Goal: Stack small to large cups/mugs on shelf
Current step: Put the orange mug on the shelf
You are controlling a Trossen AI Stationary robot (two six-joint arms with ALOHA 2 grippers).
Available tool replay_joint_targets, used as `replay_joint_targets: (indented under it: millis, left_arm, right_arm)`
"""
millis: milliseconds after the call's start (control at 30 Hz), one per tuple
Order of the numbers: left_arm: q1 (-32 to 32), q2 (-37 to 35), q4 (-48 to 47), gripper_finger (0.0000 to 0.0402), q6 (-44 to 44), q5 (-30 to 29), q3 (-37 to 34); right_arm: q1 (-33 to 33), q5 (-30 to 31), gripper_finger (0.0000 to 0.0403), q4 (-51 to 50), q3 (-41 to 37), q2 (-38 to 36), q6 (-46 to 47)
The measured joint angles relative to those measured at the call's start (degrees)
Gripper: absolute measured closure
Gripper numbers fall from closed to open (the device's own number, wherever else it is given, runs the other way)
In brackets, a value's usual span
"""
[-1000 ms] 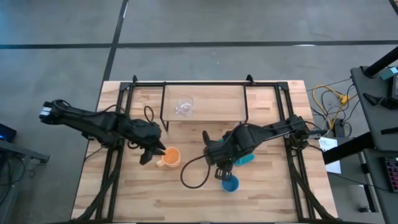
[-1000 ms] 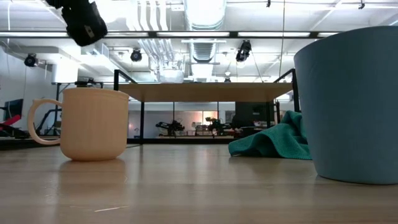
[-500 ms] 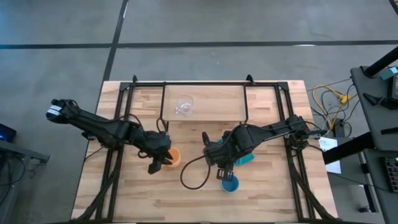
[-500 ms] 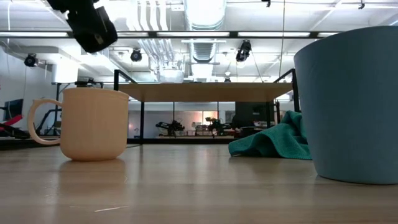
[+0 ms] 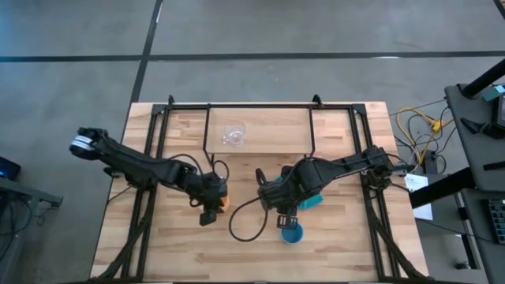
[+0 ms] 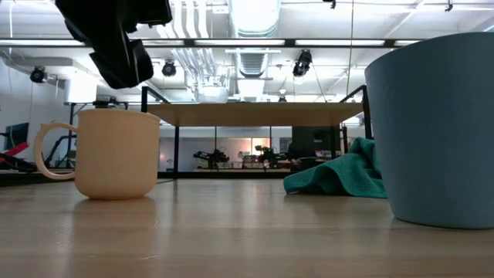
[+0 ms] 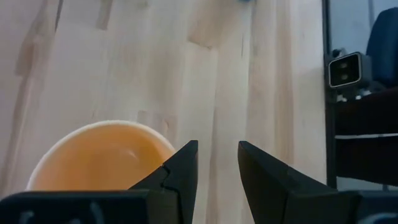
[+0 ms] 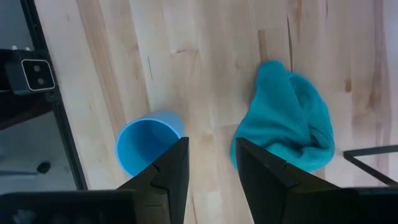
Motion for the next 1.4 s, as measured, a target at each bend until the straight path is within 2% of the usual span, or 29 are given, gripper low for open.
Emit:
replay_joint_targets:
  millis: [300,600,1233,1400]
  left_arm:
    - [-0.1,3.0,-5.2,0.0302,-4.5,-3.7,1.5]
    - [-0.2,3.3,-5.4,0.0302,-6.3,-5.2,2.0]
    - [-0.3,7.1,-5.3,0.0302,-8.9,-5.5,2.0]
    - [-0.3,8.0,-5.3,0.0324,-8.9,-5.5,2.0]
  right_arm:
    - [0.0,0.0,0.0278,0.0,0.0,0.0,-0.2]
    - [0.0,0.0,0.0278,0.2,0.0,0.0,-0.2]
    - [0.0,0.0,0.0284,0.6,0.0,0.0,-0.2]
    - [0.0,0.0,0.0284,0.7,0.0,0.0,-0.2]
